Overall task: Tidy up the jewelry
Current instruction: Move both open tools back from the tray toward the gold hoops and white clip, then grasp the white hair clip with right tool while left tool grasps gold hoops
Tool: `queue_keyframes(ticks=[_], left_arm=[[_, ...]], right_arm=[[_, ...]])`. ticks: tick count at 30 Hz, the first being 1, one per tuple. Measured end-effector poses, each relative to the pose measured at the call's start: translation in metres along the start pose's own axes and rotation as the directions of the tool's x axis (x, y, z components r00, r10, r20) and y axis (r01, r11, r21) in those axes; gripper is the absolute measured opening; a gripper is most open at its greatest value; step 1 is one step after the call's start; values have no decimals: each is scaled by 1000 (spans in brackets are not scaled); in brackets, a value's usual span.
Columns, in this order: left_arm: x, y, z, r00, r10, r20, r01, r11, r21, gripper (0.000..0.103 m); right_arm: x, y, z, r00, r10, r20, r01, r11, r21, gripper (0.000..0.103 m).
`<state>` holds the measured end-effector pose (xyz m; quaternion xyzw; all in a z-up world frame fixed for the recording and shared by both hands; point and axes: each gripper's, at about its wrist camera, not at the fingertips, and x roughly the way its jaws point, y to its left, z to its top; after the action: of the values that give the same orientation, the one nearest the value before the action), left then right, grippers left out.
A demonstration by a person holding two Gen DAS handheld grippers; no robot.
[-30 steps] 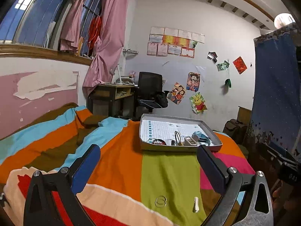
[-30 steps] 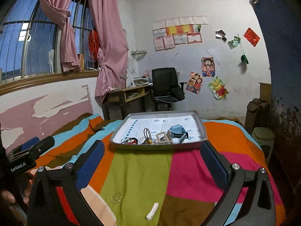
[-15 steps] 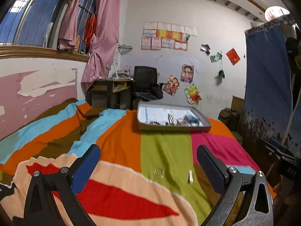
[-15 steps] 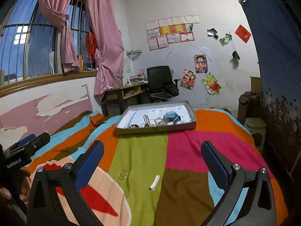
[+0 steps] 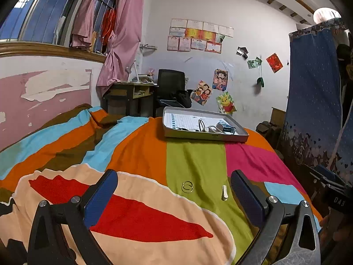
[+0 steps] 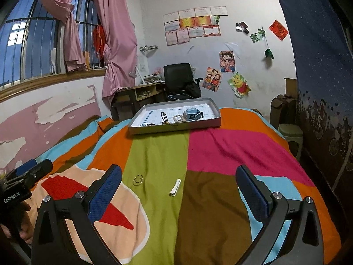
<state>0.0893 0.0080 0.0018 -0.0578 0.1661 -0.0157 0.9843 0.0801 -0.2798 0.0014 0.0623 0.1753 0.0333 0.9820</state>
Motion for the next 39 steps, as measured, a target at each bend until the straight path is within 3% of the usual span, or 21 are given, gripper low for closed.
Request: queue_keyframes(ticks=[12, 29, 34, 39], left_arm=[[27, -1, 2, 999, 25, -29, -25, 1000, 9, 103], [129, 7, 17, 997, 76, -10, -77, 996, -34, 103], [163, 7, 12, 997, 50, -53, -51, 998, -29, 103], [199, 8, 1, 987, -8, -159, 8, 1000, 4, 103]], right_arm=[[13, 7, 4, 1000, -10, 5, 10, 1000, -10, 101], [90, 10, 52, 995, -13, 99, 19, 998, -60, 101], [121, 9, 52, 998, -19, 63, 24, 997, -74, 101], [154, 1, 44, 1000, -6, -2, 6, 997, -72, 101]])
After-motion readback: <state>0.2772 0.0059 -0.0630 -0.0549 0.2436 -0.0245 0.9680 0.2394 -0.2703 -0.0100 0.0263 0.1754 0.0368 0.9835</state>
